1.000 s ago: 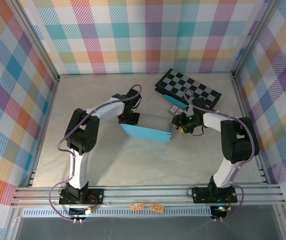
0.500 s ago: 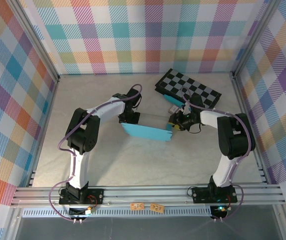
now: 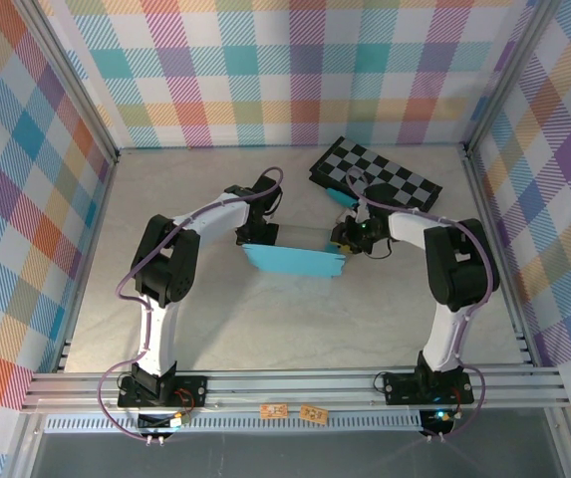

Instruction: Fold the paper box

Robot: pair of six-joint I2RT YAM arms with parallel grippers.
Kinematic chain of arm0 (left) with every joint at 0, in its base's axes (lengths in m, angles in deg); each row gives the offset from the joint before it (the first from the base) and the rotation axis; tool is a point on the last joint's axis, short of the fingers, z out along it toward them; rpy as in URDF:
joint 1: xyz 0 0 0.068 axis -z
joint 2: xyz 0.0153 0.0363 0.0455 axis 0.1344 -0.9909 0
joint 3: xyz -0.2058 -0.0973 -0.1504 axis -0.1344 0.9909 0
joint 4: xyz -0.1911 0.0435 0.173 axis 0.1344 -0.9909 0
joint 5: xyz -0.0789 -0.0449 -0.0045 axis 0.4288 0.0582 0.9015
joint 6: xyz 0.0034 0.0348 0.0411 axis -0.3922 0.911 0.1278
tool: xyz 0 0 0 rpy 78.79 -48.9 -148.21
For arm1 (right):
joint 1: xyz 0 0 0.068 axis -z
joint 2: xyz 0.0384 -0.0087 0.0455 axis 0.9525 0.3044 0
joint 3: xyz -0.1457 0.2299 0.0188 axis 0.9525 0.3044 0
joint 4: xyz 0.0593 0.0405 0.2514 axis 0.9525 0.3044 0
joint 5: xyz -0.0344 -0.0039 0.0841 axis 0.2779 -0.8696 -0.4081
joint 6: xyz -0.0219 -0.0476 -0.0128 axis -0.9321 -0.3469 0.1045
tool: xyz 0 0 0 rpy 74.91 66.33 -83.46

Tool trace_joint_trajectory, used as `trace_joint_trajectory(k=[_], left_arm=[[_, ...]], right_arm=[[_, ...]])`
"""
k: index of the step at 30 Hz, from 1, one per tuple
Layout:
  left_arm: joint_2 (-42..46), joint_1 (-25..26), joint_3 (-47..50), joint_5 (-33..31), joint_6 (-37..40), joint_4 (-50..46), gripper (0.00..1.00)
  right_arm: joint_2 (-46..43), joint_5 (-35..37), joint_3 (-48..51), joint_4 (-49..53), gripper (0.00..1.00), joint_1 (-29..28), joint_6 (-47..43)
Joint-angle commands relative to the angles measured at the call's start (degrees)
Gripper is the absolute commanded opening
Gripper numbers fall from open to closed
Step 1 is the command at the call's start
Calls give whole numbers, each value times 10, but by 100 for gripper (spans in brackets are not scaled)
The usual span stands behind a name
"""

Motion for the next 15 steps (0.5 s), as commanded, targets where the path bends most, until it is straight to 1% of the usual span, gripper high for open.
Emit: trace_joint_trajectory(k=[1, 7, 15], left_arm=[[-16, 2, -13, -2, 12, -7, 0], [-18, 2, -14, -3, 15, -8, 0], [-17, 2, -15, -4, 18, -11, 0]], right_arm=[[23, 38, -21, 40, 28, -14, -27], [47, 70, -56, 71, 29, -34, -39], [87, 143, -125, 157, 26, -54, -46]])
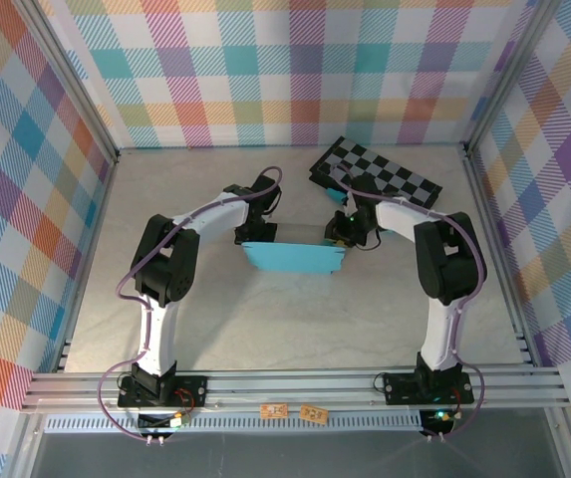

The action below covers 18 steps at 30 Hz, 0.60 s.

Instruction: Fold the paper box

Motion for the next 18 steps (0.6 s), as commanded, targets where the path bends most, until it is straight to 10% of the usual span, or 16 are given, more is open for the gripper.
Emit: trace_joint_trajectory(k=[1, 18], left_arm=[[-16, 5, -13, 6, 17, -7, 0], [-12, 11, -9, 11, 15, 7, 0]], right_arm=[[40, 63, -21, 62, 26, -17, -15], [84, 138, -91, 142, 13, -63, -26]])
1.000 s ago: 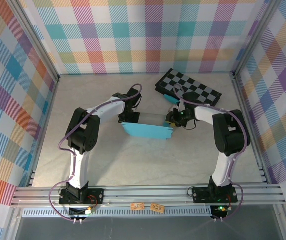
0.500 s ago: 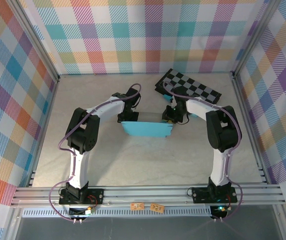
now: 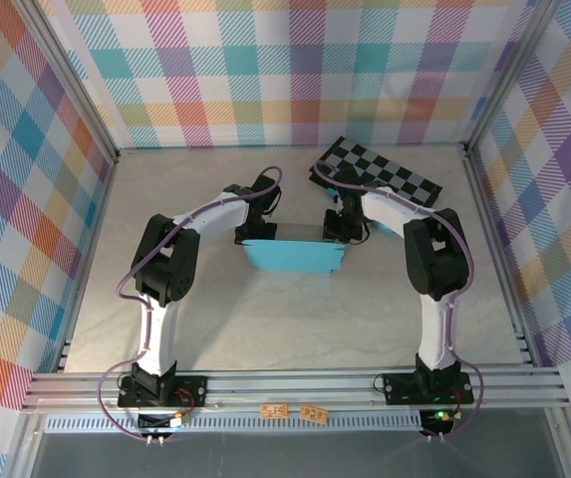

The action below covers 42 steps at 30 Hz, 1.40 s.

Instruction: Fold the paper box

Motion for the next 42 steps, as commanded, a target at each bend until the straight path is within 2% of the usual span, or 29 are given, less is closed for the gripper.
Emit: trace_joint_trajectory(k=[1, 5, 10, 14, 19, 25, 30, 34, 38, 39, 42], left_arm=[[-8, 12, -5, 11, 16, 10, 0], [16, 18, 15, -3, 17, 32, 0], [90, 22, 87, -20, 16, 119, 0], [161, 26, 164, -29, 15, 205, 0], [249, 26, 259, -61, -13, 306, 0], [322, 26, 272, -79, -33, 369, 0], [341, 20, 233, -64, -35, 365, 0], [349, 0, 189, -22, -55, 336, 0], [357, -26, 154, 48, -78, 332, 0], [358, -29, 146, 64, -77, 334, 0], [354, -38, 119, 111, -67, 328, 0]], right_arm=[[43, 47, 1, 35, 12, -27, -7], [13, 61, 17, 24, 8, -35, 2], [-66, 56, 84, -49, 6, -36, 2], [-124, 11, 140, -118, 7, -36, -31], [-210, -40, 178, -151, 25, -24, -45], [-337, -77, 112, -91, 40, 23, -2], [-417, -141, 91, -117, 43, 104, 65], [-460, -175, 110, -151, 37, 179, 71], [-456, -293, 154, -236, 39, 259, 69], [-443, -351, 154, -252, 40, 267, 54], [-389, -453, 124, -269, 41, 267, 21]])
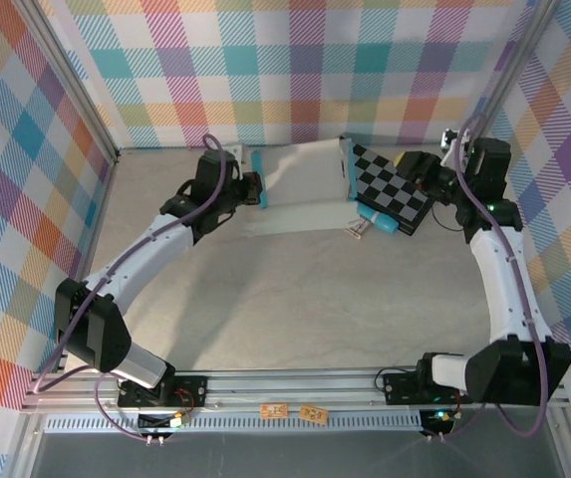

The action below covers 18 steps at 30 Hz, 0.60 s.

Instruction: Fold the paper box

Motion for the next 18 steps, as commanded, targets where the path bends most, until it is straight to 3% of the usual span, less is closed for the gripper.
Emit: trace_joint_trajectory(k=[1, 4, 8, 14, 18], left_arm=[[14, -9, -39, 78, -1, -6, 0], [14, -16, -52, 97, 2, -17, 0], [14, -24, -68, 117, 5, -33, 0], [14, -28, -79, 124, 15, -62, 0], [14, -27, -80, 130, 15, -63, 0]], right_arm=[[56, -176, -22, -62, 42, -3, -27], [79, -201, -55, -80, 46, -8, -25], [116, -227, -125, -13, 48, -21, -79], [91, -225, -98, -80, 48, -37, -71], [88, -212, -100, -53, 48, -49, -99]])
